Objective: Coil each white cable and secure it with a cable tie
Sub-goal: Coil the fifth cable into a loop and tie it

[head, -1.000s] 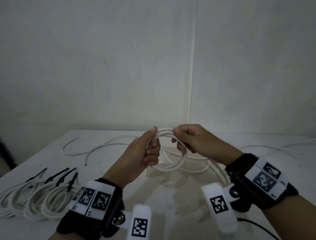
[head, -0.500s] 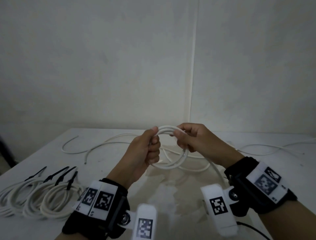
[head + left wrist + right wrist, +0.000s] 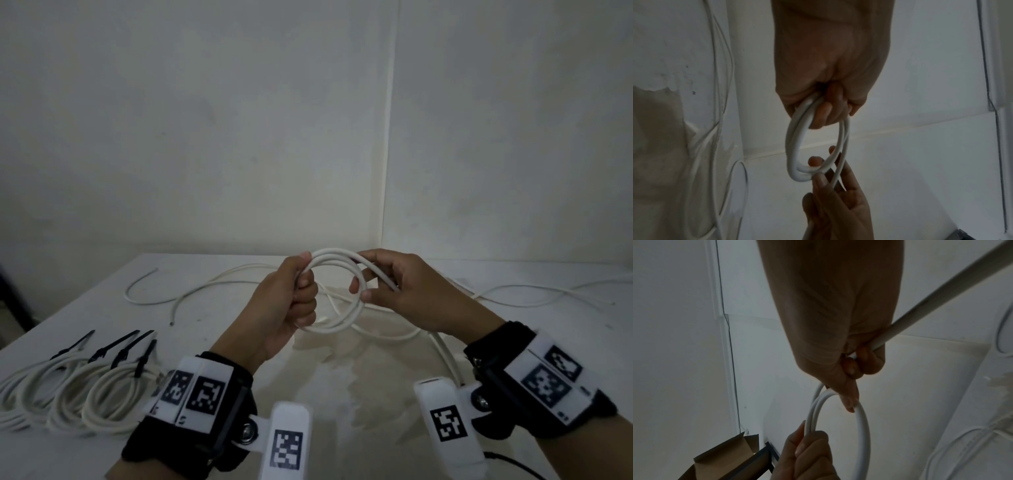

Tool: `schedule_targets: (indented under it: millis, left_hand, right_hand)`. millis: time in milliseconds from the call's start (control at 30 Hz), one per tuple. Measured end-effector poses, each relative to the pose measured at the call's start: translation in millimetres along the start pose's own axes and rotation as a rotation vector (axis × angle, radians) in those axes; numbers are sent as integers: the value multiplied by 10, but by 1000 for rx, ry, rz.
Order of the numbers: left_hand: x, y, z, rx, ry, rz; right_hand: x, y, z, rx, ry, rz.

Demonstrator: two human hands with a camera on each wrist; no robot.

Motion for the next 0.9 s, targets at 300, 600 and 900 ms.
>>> schedule_targets:
  millis: [300,600,900]
  left_hand:
    - [-191,-184,-34,-157,157,247]
    - [-402,-501,0,-278,274,267]
    - [-341,-451,-37,-311,314,164]
  right_hand:
    - [-342,-96,47,-318,-17,104]
    - [-613,-229,199,-393,62,406]
    - [-198,308,285,-270,-478,964]
Point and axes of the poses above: each hand's wrist, its own z-axis away from the middle knuckle, its own y-axis out of the palm, x = y × z, the point moved 6 cm from there along -z, towards the middle knuckle, and after that the axes turned 8 degrees about z, right-handed, at the moved point
